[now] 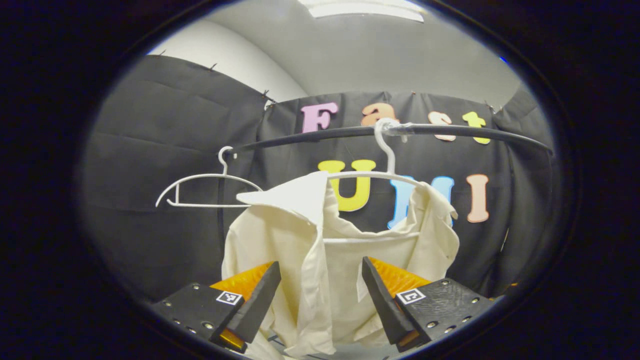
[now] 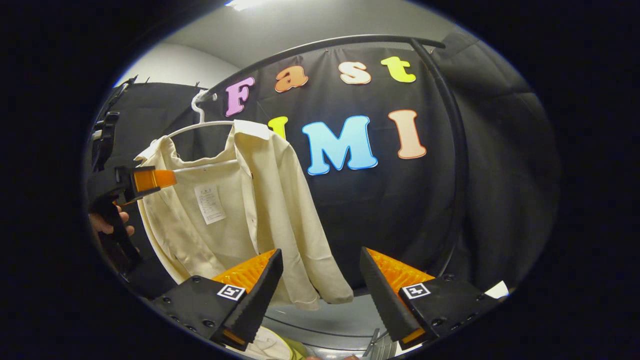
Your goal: Grasp the clothes on the hanger with both hands and then place them into the laundry hamper below.
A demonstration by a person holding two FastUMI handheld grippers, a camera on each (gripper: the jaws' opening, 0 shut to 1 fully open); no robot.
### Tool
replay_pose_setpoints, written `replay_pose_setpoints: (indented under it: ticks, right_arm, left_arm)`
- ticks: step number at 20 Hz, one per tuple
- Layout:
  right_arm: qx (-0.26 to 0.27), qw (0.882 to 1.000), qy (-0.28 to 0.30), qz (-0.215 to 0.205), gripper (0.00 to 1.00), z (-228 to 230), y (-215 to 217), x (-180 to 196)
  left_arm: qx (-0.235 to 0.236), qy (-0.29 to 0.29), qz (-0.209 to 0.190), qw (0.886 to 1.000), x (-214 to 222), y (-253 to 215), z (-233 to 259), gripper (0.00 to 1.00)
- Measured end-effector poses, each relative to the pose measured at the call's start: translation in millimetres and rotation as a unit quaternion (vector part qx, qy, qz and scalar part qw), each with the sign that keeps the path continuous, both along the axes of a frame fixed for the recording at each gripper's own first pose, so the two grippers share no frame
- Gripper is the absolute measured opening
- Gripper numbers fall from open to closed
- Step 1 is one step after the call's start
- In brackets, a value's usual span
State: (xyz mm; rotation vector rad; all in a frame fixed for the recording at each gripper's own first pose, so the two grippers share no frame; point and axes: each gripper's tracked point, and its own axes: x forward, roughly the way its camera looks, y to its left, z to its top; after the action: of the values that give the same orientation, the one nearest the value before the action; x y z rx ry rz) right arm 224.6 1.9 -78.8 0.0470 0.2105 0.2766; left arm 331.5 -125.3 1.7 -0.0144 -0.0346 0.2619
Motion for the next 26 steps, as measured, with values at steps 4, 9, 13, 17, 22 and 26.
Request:
replay_pose_setpoints:
  ticks: [4,9,13,17,22,26]
  right_arm:
    - [-0.003,1.000,-0.007,0.014,0.98,-2.2,1.5,11.1]
    - [-0.004,1.000,0.019,0.022,0.98,-22.5,0.0,16.3]
    - [0.008,0.999,0.019,0.036,0.98,-20.7,15.4,31.0]
    - [0.064,0.994,0.028,0.085,0.93,-0.4,68.2,50.5]
    - [0.074,0.990,-0.010,0.121,0.98,35.8,123.3,73.6]
    - [0.069,0.993,-0.036,0.091,0.98,50.3,139.5,100.9]
  left_arm:
    - [0.007,-0.004,0.043,0.999,22.7,13.4,1.9,0.94]
    - [0.053,0.014,0.083,0.995,33.5,28.4,-4.1,0.84]
    - [0.089,0.027,0.095,0.991,33.7,35.7,-6.2,0.62]
    - [0.100,0.033,0.089,0.990,26.0,40.9,-2.5,0.30]
    - [0.070,0.030,0.042,0.996,19.9,36.7,-2.4,0.02]
    - [0.040,0.030,-0.001,0.999,21.4,34.3,-2.3,0.02]
